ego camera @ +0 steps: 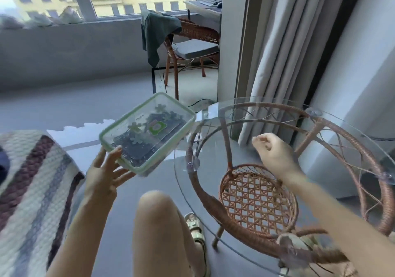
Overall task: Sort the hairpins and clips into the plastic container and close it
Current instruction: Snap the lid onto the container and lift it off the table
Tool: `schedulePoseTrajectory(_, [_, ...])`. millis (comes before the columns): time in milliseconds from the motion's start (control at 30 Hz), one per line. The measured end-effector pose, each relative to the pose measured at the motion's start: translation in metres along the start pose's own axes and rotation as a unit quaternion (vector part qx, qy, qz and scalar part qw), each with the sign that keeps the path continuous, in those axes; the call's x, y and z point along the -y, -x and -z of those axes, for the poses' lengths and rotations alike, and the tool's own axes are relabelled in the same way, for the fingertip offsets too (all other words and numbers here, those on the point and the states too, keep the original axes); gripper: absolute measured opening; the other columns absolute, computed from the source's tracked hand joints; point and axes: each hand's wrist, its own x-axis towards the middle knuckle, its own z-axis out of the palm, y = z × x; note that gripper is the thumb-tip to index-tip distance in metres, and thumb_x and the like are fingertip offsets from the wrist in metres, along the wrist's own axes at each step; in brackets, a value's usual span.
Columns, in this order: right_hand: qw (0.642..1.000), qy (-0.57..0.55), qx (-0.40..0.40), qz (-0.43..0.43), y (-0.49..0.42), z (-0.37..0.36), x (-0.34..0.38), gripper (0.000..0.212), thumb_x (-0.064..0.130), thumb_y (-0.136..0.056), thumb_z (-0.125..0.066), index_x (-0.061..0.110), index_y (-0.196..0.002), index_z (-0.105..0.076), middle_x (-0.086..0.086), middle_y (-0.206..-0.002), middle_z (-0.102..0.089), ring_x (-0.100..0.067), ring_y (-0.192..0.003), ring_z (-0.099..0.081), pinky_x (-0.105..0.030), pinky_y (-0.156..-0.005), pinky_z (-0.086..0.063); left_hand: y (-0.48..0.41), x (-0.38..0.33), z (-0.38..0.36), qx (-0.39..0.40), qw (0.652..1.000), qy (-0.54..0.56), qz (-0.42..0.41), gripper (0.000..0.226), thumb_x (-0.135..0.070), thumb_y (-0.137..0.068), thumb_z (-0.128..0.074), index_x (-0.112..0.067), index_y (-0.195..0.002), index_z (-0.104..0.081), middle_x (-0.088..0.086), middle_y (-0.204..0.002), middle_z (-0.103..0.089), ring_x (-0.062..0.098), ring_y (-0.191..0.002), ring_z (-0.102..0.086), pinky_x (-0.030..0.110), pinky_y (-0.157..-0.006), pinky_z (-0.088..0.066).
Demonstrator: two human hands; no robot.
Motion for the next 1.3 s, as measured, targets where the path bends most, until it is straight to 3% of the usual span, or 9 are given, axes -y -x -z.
schedulePoseTrajectory(167, [0.969, 0.244, -0.021, -0.033, -0.032, 0.021, -0.062, 0.051, 0.044, -0.095, -0.038, 0.011, -0.134, -0.046, -0.018, -0.136, -0.052, -0.037, -0.126, -0.045, -0.044, -0.098, -0.039, -0.045, 0.020, 0.044, -0.136, 0.990, 0.019, 0.018, 0.057, -0.019, -0.079, -0.066, -0.019, -0.133, -0.046, 0.014, -0.104, -0.064, 0.025, -0.069, -0.063, 0.028, -0.046, -0.057])
schedulePoseTrajectory(300, [0.944, 0.330, 0.006, -0.001, -0.043, 0.009, -0.080, 0.058, 0.049, -0.095, -0.029, 0.014, -0.139, -0.041, -0.021, -0.148, -0.036, -0.036, -0.139, -0.027, -0.046, -0.114, -0.018, -0.074, 0.047, 0.049, -0.147, 0.986, -0.048, 0.061, 0.074, -0.021, -0.074, -0.073, -0.023, -0.139, -0.038, 0.019, -0.113, -0.062, 0.028, -0.067, -0.061, 0.029, -0.041, -0.056])
schedulePoseTrajectory(433, [0.940, 0.341, -0.004, 0.012, -0.041, 0.010, -0.080, 0.061, 0.049, -0.093, -0.023, 0.015, -0.139, -0.042, -0.021, -0.147, -0.036, -0.037, -0.138, -0.028, -0.046, -0.114, -0.018, -0.101, 0.072, 0.034, -0.061, 0.981, -0.137, 0.122, 0.077, -0.024, -0.072, -0.075, -0.027, -0.139, -0.038, 0.018, -0.114, -0.064, 0.032, -0.075, -0.067, 0.035, -0.049, -0.059])
schedulePoseTrajectory(633, [0.943, 0.331, -0.027, 0.024, -0.043, 0.006, -0.083, 0.073, 0.055, -0.085, -0.017, 0.013, -0.134, -0.050, -0.024, -0.141, -0.045, -0.040, -0.134, -0.036, -0.049, -0.111, -0.026, -0.123, 0.115, -0.010, 0.102, 0.944, -0.251, 0.187, 0.057, -0.032, -0.075, -0.072, -0.027, -0.129, -0.052, 0.016, -0.092, -0.067, 0.028, -0.063, -0.070, 0.041, -0.063, -0.060])
schedulePoseTrajectory(833, [0.938, 0.344, -0.030, 0.025, -0.045, 0.005, -0.084, 0.067, 0.052, -0.088, -0.018, 0.014, -0.135, -0.048, -0.022, -0.142, -0.044, -0.038, -0.135, -0.035, -0.047, -0.113, -0.023, -0.111, 0.171, -0.049, 0.233, 0.921, -0.221, 0.222, 0.031, -0.017, -0.073, -0.068, -0.008, -0.101, -0.059, 0.002, -0.063, -0.071, 0.016, -0.047, -0.065, 0.028, -0.042, -0.054])
schedulePoseTrajectory(933, [0.936, 0.350, -0.032, 0.027, -0.046, 0.004, -0.085, 0.071, 0.054, -0.086, -0.014, 0.015, -0.135, -0.047, -0.021, -0.142, -0.044, -0.037, -0.135, -0.035, -0.047, -0.113, -0.023, -0.121, 0.206, -0.067, 0.268, 0.912, -0.192, 0.243, 0.040, -0.007, -0.074, -0.072, -0.005, -0.111, -0.056, 0.017, -0.092, -0.071, 0.020, -0.061, -0.069, 0.035, -0.050, -0.057])
schedulePoseTrajectory(1000, [0.935, 0.352, -0.032, 0.025, -0.047, 0.004, -0.085, 0.070, 0.053, -0.086, -0.015, 0.015, -0.135, -0.048, -0.021, -0.142, -0.044, -0.037, -0.134, -0.037, -0.047, -0.113, -0.024, -0.120, 0.222, -0.092, 0.325, 0.891, -0.163, 0.272, 0.035, 0.001, -0.091, -0.050, -0.016, -0.122, -0.051, 0.014, -0.105, -0.070, 0.029, -0.077, -0.071, 0.042, -0.060, -0.059])
schedulePoseTrajectory(1133, [0.935, 0.352, -0.035, 0.025, -0.046, 0.003, -0.085, 0.067, 0.051, -0.087, -0.017, 0.014, -0.134, -0.049, -0.021, -0.141, -0.045, -0.037, -0.134, -0.038, -0.046, -0.112, -0.026, -0.100, 0.243, -0.146, 0.351, 0.867, -0.217, 0.279, 0.074, -0.039, -0.067, -0.077, -0.026, -0.133, -0.046, 0.018, -0.114, -0.066, 0.037, -0.089, -0.069, 0.042, -0.068, -0.059])
schedulePoseTrajectory(1300, [0.934, 0.356, -0.034, 0.025, -0.047, 0.003, -0.085, 0.065, 0.051, -0.089, -0.018, 0.017, -0.137, -0.045, -0.018, -0.144, -0.042, -0.034, -0.137, -0.034, -0.043, -0.114, -0.022, -0.079, 0.283, -0.182, 0.368, 0.867, -0.190, 0.277, 0.057, -0.034, -0.076, -0.071, -0.028, -0.129, -0.052, 0.009, -0.116, -0.066, 0.028, -0.092, -0.070, 0.046, -0.070, -0.059])
